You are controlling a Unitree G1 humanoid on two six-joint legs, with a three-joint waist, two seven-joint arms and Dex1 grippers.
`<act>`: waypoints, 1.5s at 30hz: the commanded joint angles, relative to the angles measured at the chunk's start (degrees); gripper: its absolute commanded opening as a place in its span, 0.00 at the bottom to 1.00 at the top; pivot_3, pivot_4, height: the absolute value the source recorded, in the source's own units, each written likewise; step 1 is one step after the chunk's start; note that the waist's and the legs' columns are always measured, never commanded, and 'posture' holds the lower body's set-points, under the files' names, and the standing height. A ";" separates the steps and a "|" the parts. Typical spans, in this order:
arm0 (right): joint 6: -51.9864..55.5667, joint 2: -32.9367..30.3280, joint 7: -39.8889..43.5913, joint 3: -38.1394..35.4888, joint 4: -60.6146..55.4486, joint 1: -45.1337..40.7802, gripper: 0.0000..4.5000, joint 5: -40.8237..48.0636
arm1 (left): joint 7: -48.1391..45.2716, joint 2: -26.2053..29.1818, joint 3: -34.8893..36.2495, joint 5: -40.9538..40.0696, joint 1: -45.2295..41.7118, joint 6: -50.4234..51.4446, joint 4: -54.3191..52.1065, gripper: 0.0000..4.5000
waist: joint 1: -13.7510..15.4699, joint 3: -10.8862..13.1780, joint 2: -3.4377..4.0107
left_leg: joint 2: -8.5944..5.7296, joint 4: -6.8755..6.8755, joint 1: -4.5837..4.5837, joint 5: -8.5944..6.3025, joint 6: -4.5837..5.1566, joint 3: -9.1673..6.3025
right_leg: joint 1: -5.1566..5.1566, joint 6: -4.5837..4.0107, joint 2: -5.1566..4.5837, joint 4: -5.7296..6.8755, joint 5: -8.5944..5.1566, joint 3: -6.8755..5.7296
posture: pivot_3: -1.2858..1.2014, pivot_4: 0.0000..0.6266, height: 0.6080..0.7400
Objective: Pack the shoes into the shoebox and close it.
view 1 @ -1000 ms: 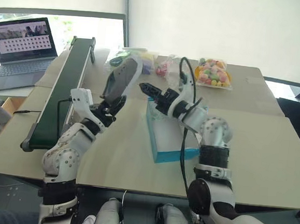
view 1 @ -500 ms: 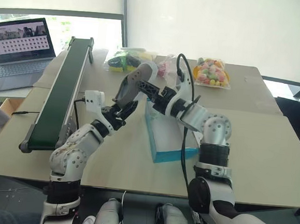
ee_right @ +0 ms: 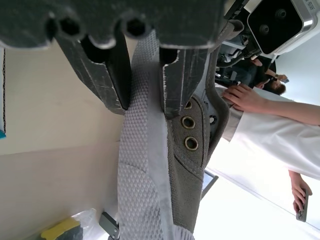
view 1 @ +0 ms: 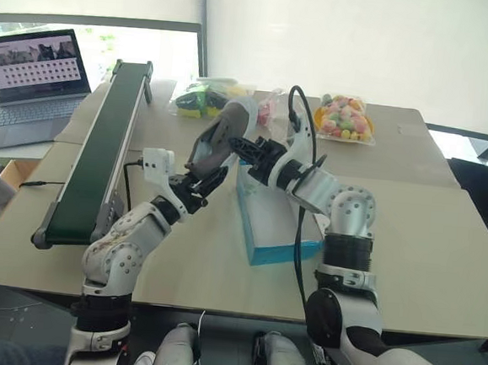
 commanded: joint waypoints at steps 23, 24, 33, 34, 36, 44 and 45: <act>13.37 -26.13 2.92 15.42 -8.36 -0.78 0.10 -2.13 | -16.37 14.86 -9.54 4.21 7.29 1.38 -11.15 0.99 | -0.44 0.17 0.29 | -0.02 -0.09 0.02 -0.01 0.00 -0.03 | -0.05 -0.34 -0.05 -0.05 -0.31 0.06 | 0.52 0.24 0.75; 14.12 -26.94 3.64 16.73 -7.88 -0.14 0.10 -3.24 | -17.86 16.34 -10.54 4.96 7.70 1.05 -11.61 0.99 | -0.37 0.17 0.30 | -0.02 -0.12 0.06 -0.01 0.00 -0.04 | -0.05 -0.36 -0.04 -0.03 -0.32 0.05 | 0.52 0.24 0.75; 12.31 -31.02 8.83 23.83 -3.06 0.12 0.10 -14.17 | -22.25 20.07 -12.99 7.37 8.75 -0.36 -12.83 0.99 | 0.20 0.20 0.34 | -0.04 -0.12 -0.03 -0.01 -0.01 -0.08 | -0.14 -0.39 -0.10 -0.08 -0.35 0.05 | 0.52 0.24 0.75; 12.15 -31.15 9.40 24.05 -2.73 0.05 0.10 -15.14 | -22.24 20.02 -12.98 7.47 8.84 -0.32 -12.97 0.99 | 0.20 0.20 0.34 | -0.04 -0.12 -0.03 -0.01 -0.01 -0.09 | -0.15 -0.38 -0.10 -0.09 -0.35 0.06 | 0.52 0.24 0.75; 12.01 -31.74 10.70 24.93 -2.40 -0.28 0.10 -16.79 | -21.94 19.76 -13.07 7.63 9.19 -0.11 -13.44 0.99 | 0.20 0.21 0.34 | -0.04 -0.12 -0.04 -0.01 -0.01 -0.08 | -0.16 -0.38 -0.10 -0.08 -0.35 0.06 | 0.52 0.24 0.75; 10.62 -33.08 15.85 29.07 -1.58 -0.15 0.10 -22.48 | -21.36 19.32 -13.19 8.23 10.26 0.34 -14.78 0.99 | 0.20 0.21 0.34 | -0.04 -0.12 -0.04 -0.01 -0.01 -0.06 | -0.16 -0.38 -0.09 -0.08 -0.35 0.06 | 0.52 0.24 0.75; 10.40 -33.08 16.33 29.30 -1.49 -0.01 0.20 -23.12 | -21.29 19.33 -13.16 8.25 10.35 0.42 -14.90 1.00 | 0.20 0.21 0.34 | -0.04 -0.12 -0.04 -0.01 -0.01 -0.06 | -0.16 -0.38 -0.09 -0.08 -0.35 0.06 | 0.52 0.24 0.75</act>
